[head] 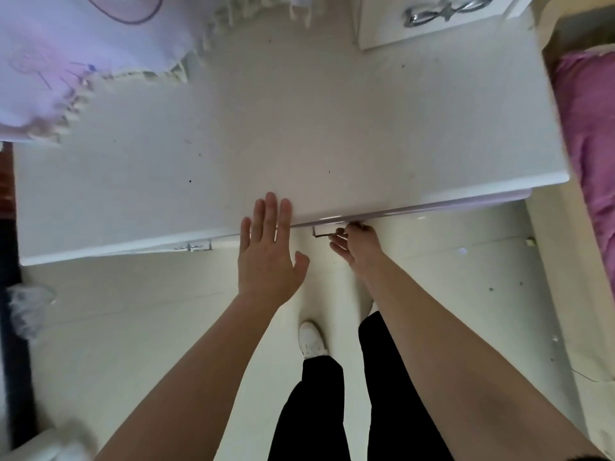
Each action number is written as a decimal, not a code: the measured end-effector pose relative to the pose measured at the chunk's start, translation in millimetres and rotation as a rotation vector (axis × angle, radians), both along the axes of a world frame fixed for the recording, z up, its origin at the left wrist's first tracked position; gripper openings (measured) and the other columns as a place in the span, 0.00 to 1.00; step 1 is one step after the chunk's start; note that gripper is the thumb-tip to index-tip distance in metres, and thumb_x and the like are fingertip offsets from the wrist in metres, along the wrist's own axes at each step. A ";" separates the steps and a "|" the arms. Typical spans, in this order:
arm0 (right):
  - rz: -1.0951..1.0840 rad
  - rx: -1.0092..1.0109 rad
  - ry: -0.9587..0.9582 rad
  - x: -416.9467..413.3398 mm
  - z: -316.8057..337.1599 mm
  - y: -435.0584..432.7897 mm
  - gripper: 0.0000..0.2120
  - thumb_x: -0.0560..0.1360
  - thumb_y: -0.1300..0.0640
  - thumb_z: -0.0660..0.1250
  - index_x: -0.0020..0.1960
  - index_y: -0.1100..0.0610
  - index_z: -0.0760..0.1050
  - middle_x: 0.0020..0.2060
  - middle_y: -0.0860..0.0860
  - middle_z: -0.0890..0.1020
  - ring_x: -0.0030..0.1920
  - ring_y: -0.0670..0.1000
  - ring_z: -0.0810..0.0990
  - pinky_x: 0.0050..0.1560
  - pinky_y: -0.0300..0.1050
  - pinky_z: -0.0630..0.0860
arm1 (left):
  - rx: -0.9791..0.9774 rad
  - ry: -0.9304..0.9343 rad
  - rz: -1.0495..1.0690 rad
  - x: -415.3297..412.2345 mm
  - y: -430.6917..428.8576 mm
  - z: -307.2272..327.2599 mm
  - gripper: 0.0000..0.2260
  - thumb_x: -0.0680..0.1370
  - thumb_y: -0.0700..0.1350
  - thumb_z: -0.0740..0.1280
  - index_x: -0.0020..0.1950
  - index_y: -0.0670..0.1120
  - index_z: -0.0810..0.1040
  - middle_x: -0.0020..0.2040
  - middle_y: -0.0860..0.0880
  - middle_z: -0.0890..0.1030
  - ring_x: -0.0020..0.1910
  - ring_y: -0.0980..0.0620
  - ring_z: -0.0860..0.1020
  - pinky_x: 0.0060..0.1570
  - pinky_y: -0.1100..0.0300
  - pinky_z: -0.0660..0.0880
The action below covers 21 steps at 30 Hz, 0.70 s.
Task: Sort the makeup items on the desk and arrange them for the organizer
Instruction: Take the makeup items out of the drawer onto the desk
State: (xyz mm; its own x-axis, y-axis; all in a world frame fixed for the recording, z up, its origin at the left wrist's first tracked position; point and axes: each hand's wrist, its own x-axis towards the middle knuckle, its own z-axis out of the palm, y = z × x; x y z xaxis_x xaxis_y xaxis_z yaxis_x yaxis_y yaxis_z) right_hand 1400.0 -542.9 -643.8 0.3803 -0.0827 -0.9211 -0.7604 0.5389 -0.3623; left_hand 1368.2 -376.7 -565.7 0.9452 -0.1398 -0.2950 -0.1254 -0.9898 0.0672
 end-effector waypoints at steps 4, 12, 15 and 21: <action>-0.061 -0.055 -0.027 -9.4 1.6 3.7 0.06 0.81 0.64 0.55 0.46 0.58 0.67 0.42 0.57 0.77 0.47 0.59 0.80 0.54 0.51 0.81 | -0.087 -0.031 -0.013 1.0 8.0 4.1 0.34 0.80 0.60 0.51 0.82 0.47 0.47 0.82 0.46 0.46 0.81 0.47 0.45 0.79 0.48 0.46; -0.119 -0.036 -0.023 -57.6 7.3 3.4 0.05 0.82 0.66 0.56 0.57 0.62 0.67 0.45 0.59 0.77 0.50 0.60 0.81 0.49 0.47 0.83 | -0.069 0.029 -0.011 5.3 8.0 11.5 0.32 0.82 0.64 0.41 0.81 0.50 0.40 0.81 0.47 0.38 0.80 0.49 0.37 0.78 0.50 0.39; -0.123 -0.036 -0.021 -74.5 7.2 2.2 0.05 0.82 0.66 0.56 0.57 0.61 0.68 0.45 0.59 0.77 0.51 0.60 0.81 0.53 0.49 0.82 | -0.058 0.029 -0.029 6.0 10.5 11.8 0.32 0.82 0.64 0.42 0.81 0.50 0.38 0.81 0.47 0.37 0.80 0.49 0.37 0.78 0.51 0.38; -0.108 -0.090 -0.027 -122.7 -0.4 6.1 0.06 0.82 0.64 0.60 0.58 0.62 0.71 0.47 0.60 0.77 0.47 0.57 0.81 0.45 0.45 0.83 | -0.032 0.047 -0.059 8.1 13.4 11.5 0.32 0.83 0.63 0.44 0.81 0.50 0.38 0.81 0.46 0.38 0.80 0.48 0.38 0.78 0.50 0.39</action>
State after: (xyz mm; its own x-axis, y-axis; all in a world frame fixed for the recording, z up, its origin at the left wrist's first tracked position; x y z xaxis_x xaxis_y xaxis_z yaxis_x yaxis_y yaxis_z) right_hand 1277.3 -536.8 -644.2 0.3892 -0.2065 -0.8977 -0.6889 0.5817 -0.4325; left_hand 1376.3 -363.4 -554.2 0.9203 -0.2052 -0.3329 -0.1799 -0.9780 0.1056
